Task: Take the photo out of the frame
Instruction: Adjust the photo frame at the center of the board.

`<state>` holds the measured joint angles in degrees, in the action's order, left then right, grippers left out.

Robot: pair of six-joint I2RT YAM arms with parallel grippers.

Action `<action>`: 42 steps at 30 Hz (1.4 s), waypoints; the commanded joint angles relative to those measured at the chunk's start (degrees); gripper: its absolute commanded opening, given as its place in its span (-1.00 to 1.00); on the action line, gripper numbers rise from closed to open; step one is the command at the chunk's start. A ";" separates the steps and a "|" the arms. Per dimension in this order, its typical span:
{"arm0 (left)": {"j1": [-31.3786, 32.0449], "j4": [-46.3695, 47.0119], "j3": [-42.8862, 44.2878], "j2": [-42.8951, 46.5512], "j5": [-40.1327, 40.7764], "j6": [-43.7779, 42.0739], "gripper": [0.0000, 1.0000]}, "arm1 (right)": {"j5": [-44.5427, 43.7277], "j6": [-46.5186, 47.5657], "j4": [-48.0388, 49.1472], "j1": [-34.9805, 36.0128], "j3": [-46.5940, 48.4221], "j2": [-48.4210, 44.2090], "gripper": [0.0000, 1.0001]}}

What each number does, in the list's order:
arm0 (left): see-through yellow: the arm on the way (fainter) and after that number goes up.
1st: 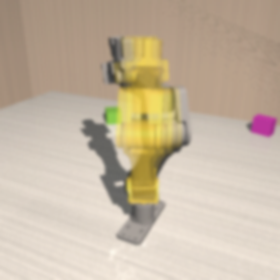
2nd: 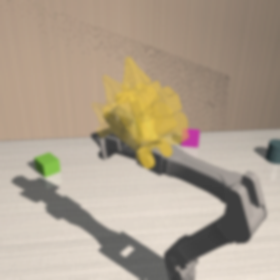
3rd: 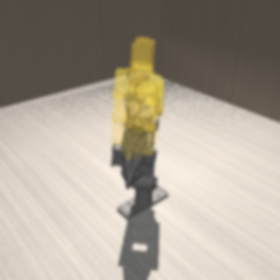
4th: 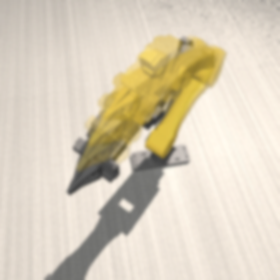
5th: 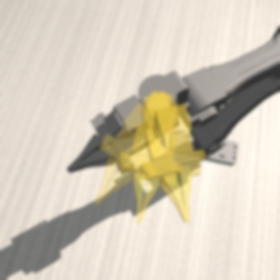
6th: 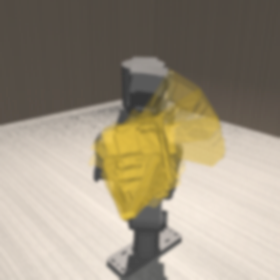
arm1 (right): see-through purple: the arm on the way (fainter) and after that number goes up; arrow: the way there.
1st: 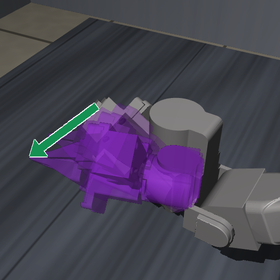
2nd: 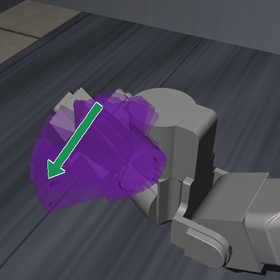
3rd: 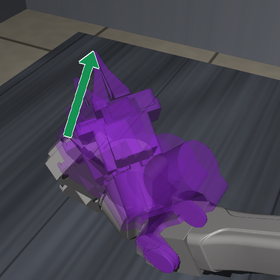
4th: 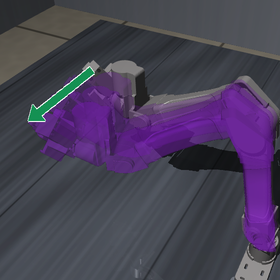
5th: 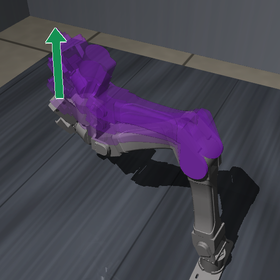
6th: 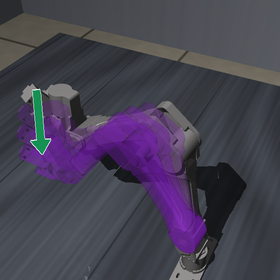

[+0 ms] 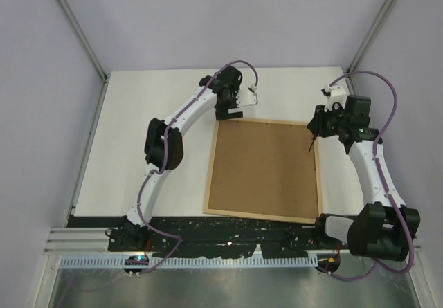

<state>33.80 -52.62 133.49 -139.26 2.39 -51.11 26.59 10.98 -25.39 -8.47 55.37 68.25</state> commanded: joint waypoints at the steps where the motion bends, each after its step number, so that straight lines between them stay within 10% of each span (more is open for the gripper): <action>1: 0.74 -0.20 1.69 0.31 1.38 -3.82 0.99 | -9.79 3.34 1.30 -0.06 0.26 1.52 -0.84; 21: 3.64 -1.34 -11.85 2.50 10.08 0.57 0.99 | -19.99 4.83 11.58 0.12 18.35 34.65 -0.84; 42: 2.07 -7.85 -31.62 19.10 -0.89 17.35 0.98 | -14.73 5.45 1.40 16.99 70.56 72.09 -0.85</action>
<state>38.35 -58.26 103.53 -127.72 6.92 -40.58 7.68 16.67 -21.39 3.81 117.19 137.12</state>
